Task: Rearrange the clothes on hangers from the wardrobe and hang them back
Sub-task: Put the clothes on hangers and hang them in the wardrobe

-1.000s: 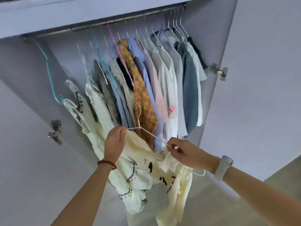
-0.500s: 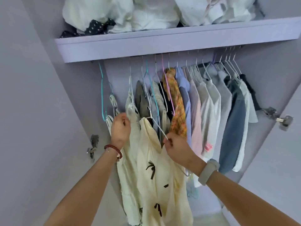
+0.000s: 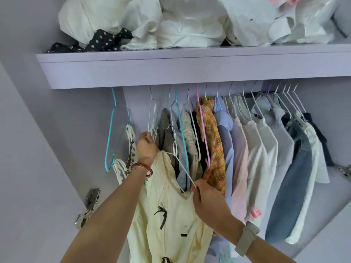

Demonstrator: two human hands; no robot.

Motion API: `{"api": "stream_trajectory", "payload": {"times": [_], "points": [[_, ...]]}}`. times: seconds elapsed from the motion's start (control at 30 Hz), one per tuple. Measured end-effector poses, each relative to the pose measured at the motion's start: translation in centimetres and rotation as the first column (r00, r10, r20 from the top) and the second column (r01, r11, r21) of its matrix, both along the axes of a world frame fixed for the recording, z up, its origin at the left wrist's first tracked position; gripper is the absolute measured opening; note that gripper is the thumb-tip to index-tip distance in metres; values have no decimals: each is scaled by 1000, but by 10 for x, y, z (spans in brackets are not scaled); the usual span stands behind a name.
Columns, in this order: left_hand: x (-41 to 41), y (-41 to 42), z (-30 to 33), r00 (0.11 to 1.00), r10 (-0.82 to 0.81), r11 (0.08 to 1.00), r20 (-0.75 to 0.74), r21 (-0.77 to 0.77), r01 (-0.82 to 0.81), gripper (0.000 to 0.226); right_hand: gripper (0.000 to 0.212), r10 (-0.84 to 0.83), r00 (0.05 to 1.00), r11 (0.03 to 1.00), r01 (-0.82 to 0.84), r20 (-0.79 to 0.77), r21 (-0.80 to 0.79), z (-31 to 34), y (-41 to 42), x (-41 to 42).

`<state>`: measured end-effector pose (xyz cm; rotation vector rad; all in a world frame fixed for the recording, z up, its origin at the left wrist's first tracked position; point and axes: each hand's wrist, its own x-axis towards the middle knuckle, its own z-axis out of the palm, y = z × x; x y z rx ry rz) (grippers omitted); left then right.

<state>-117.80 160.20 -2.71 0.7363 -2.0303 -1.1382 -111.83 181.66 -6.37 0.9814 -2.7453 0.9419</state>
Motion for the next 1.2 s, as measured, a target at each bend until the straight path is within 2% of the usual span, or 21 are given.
{"api": "stream_trajectory", "payload": {"times": [0.07, 0.2, 0.43, 0.53, 0.73, 0.83, 0.97, 1.1, 1.2], "points": [[9, -10, 2, 998, 64, 998, 12, -8, -64, 27, 13, 23, 1000, 1000, -23, -4, 15, 0, -8, 1], [33, -42, 11, 978, 189, 982, 90, -32, -186, 26, 18, 75, 995, 996, -72, 60, -59, 9, -40, 8], [59, -76, 16, 968, 213, 974, 129, -105, -201, 24, 15, 19, 977, 980, 24, 214, -197, 30, -81, 12], [63, -80, 11, 982, 167, 980, 90, -124, -155, 25, 14, -30, 973, 991, 59, 227, -120, 36, -71, 1], [63, -71, -6, 993, 114, 949, 12, -296, -106, 30, 13, -37, 965, 994, 9, 261, 108, 47, -46, -12], [63, -67, -4, 994, 105, 950, -11, -293, -104, 32, 15, -65, 960, 991, 29, 272, 133, 51, -56, -10], [69, -64, -8, 994, 99, 951, -41, -289, -107, 34, 18, -133, 969, 991, 132, 208, 18, 50, -78, -6], [74, -67, -11, 993, 115, 959, -36, -257, -121, 37, 20, -99, 987, 979, 119, 129, -162, 54, -97, -2], [77, -65, -12, 991, 118, 963, -62, -235, -130, 38, 20, -99, 992, 966, 113, 74, -233, 56, -109, -9]]}}
